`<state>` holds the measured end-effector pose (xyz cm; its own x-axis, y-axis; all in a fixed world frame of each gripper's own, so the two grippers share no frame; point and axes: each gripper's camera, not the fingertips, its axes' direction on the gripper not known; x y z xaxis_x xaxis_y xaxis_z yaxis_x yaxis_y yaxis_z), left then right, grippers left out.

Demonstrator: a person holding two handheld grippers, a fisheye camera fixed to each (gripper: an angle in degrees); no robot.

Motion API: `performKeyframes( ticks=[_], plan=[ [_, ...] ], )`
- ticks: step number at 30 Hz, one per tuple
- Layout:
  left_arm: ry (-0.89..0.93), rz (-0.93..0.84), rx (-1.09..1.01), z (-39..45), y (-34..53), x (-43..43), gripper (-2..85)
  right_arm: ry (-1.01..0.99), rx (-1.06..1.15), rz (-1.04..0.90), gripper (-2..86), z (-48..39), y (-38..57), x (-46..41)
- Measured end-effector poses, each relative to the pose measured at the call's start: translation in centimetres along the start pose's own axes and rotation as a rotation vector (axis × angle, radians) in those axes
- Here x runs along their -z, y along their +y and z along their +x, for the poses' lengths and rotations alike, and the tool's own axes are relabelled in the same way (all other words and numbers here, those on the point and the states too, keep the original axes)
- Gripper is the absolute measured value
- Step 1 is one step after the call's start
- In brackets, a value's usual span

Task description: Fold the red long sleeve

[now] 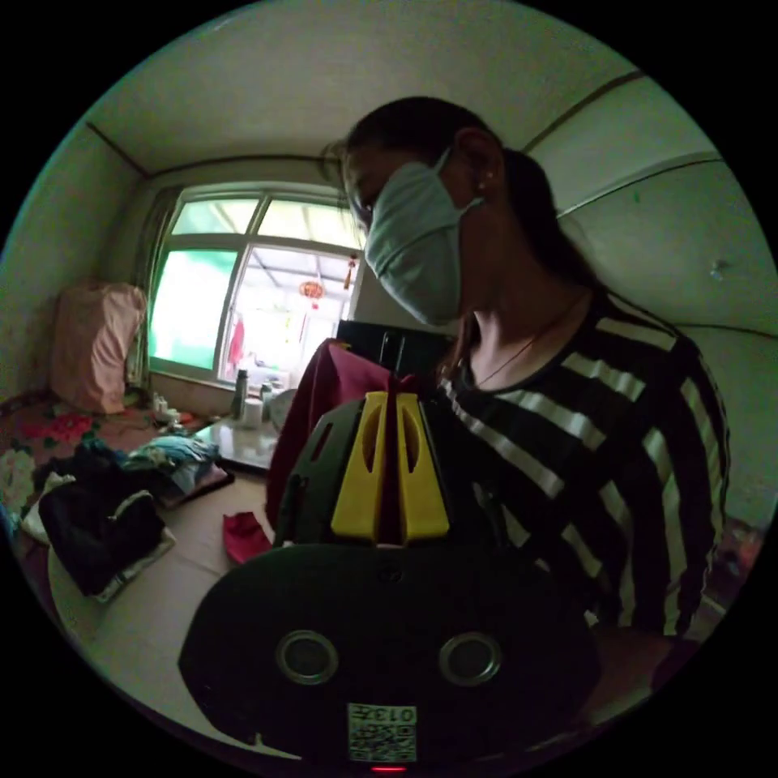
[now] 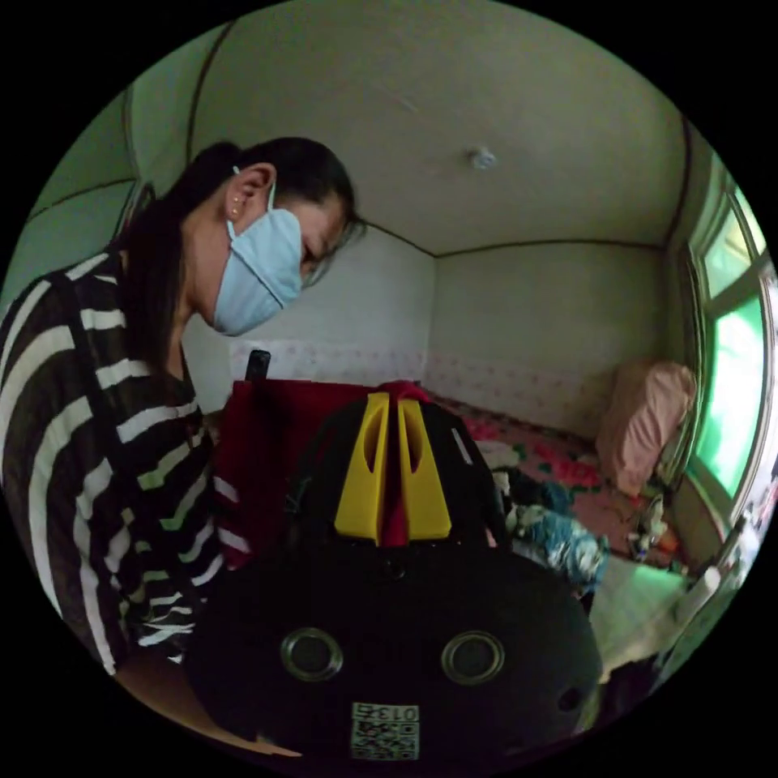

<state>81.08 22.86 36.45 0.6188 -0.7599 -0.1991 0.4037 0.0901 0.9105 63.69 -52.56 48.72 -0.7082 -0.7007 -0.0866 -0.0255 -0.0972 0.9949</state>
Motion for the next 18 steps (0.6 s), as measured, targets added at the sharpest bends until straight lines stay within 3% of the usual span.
performKeyframes(
  ticks=[3,5,8,10,11,14,18],
  plan=[
    [-0.096,0.062,0.065,-0.7,0.3,3.9,0.8,0.027,0.014,-0.049,1.1,1.7,-1.2,-5.6],
    [-0.28,0.051,0.26,-4.2,2.6,7.2,1.3,0.027,-0.067,-0.104,1.5,4.2,-0.7,-10.8],
    [-0.675,-0.061,0.608,-10.0,8.1,11.5,2.8,-0.032,-0.343,-0.358,3.0,9.8,2.5,-21.1],
    [-0.786,-0.059,0.799,-12.1,12.4,14.4,4.6,-0.06,-0.463,-0.559,4.3,12.2,5.4,-25.2],
    [-0.836,-0.085,0.923,-12.4,14.8,15.8,6.4,-0.049,-0.479,-0.559,4.5,12.3,5.8,-25.1],
    [-0.95,-0.183,0.975,-10.1,18.9,16.7,8.5,0.05,-0.497,-0.536,8.2,10.8,8.3,-22.5],
    [-0.943,-0.37,1.056,-6.8,24.2,15.0,11.9,0.075,-0.555,-0.711,10.9,5.5,15.9,-20.2]
  ],
)
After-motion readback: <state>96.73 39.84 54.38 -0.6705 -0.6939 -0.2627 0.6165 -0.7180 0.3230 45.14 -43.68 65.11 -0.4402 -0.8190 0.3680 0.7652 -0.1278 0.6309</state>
